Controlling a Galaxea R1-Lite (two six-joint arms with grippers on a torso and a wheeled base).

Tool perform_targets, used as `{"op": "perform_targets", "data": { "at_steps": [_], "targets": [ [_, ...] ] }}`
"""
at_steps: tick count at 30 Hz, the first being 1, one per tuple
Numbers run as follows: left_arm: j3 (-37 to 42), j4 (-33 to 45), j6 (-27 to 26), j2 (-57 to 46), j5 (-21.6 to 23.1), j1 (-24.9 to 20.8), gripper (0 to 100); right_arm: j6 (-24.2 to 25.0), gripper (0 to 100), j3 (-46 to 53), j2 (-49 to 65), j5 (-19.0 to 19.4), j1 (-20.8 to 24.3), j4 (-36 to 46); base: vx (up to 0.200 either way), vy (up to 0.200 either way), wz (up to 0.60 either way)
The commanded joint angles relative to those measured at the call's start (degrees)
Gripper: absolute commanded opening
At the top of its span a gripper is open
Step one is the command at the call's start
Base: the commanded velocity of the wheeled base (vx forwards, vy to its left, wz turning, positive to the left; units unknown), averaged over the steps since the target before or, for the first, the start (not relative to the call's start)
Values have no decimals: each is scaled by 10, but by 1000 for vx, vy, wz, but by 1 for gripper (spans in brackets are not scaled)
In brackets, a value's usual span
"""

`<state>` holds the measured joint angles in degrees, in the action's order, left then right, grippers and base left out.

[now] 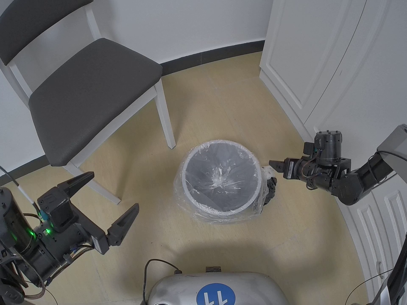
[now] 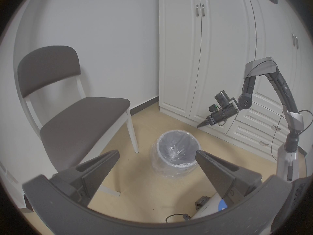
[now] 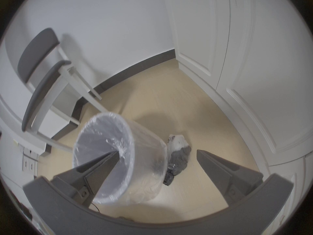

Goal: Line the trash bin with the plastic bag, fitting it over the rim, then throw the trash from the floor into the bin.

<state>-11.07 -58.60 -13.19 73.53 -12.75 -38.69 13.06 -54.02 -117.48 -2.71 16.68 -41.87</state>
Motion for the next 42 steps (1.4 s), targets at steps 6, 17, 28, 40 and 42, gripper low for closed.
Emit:
{"op": "perform_targets", "data": {
  "at_steps": [6, 17, 28, 40, 42],
  "targets": [
    [-210, 147, 19, 227, 0, -24, 100, -1, 100, -9, 63, -6, -40, 15, 0, 0, 0],
    [-315, 228, -37, 422, 30, 20, 100, -160, 100, 117, 155, 44, -140, -100, 0, 0, 0],
    [-394, 168, -97, 577, 74, 60, 100, -159, 100, 123, 179, 130, -268, -119, 0, 0, 0],
    [-511, 174, -127, 659, 131, 105, 100, -158, 100, 152, 232, 171, -295, -127, 0, 0, 0],
    [-520, 175, -130, 664, 159, 111, 100, -157, 100, 151, 232, 171, -295, -127, 0, 0, 0]
  ]
}}
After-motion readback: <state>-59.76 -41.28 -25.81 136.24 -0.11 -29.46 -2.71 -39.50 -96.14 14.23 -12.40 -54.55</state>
